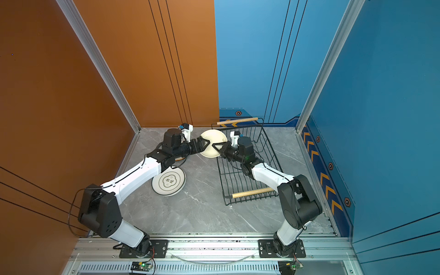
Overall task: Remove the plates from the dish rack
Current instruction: 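Close the left gripper on the cream plate rim held by the right gripper, then carry the cream plate to the plate stack with the left gripper while the right withdraws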
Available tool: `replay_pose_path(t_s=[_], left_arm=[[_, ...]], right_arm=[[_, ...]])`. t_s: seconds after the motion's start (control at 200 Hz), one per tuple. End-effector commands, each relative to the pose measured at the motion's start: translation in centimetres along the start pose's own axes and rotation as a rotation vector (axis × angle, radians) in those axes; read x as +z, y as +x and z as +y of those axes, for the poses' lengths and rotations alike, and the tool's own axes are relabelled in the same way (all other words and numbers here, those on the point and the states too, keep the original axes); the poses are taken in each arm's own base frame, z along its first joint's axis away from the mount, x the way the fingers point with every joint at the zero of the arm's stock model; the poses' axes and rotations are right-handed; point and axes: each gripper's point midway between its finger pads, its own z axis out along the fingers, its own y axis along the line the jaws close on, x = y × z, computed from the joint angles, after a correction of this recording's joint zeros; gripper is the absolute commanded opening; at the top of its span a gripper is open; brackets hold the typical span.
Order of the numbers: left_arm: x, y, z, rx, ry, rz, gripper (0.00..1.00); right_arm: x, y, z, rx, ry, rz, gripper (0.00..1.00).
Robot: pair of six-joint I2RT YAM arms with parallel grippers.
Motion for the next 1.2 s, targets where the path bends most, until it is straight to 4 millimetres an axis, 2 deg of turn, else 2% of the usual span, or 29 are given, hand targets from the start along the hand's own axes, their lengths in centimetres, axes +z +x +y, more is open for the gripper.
replay_pose_path(t_s=[0.0, 0.195, 0.436, 0.736, 0.866, 0.911, 1.021, 1.101, 1.146, 1.192], left_arm=[[0.0, 0.2, -0.4, -0.013, 0.057, 0.010, 0.68], [-0.2, 0.5, -0.5, -0.017, 0.083, 0.016, 0.46], [-0.4, 0.7, -0.6, -0.019, 0.108, 0.025, 0.28], [-0.9, 0.9, -0.5, -0.028, 0.125, 0.029, 0.07], [-1.2, 0.8, -0.2, -0.037, 0.129, 0.021, 0.01], [-1.3, 0.7, -0.2, -0.038, 0.131, 0.020, 0.00], [-1.6, 0.4, 0.3, -0.048, 0.126, 0.015, 0.00], [-2.0, 0.2, 0.5, -0.051, 0.122, 0.009, 0.00], [-2.4, -0.2, 0.6, -0.048, 0.116, 0.003, 0.00], [-2.9, -0.5, 0.9, -0.046, 0.107, -0.002, 0.00]], right_arm=[[0.2, -0.3, 2.8, -0.032, -0.093, 0.011, 0.00], [1.2, 0.5, 3.0, -0.037, -0.104, 0.057, 0.01], [2.2, 1.3, 3.6, -0.059, -0.104, 0.089, 0.07], [2.5, 1.3, 4.0, -0.069, -0.120, 0.087, 0.35], [2.6, 1.1, 4.2, -0.075, -0.124, 0.081, 0.47], [2.6, 1.0, 4.2, -0.078, -0.118, 0.080, 0.55], [2.4, 0.7, 4.0, -0.092, -0.100, 0.070, 0.68], [2.1, 0.3, 3.7, -0.096, -0.085, 0.060, 0.85], [1.9, -0.1, 3.5, -0.101, -0.069, 0.050, 0.99], [1.6, -0.5, 3.1, -0.109, -0.040, 0.042, 1.00]])
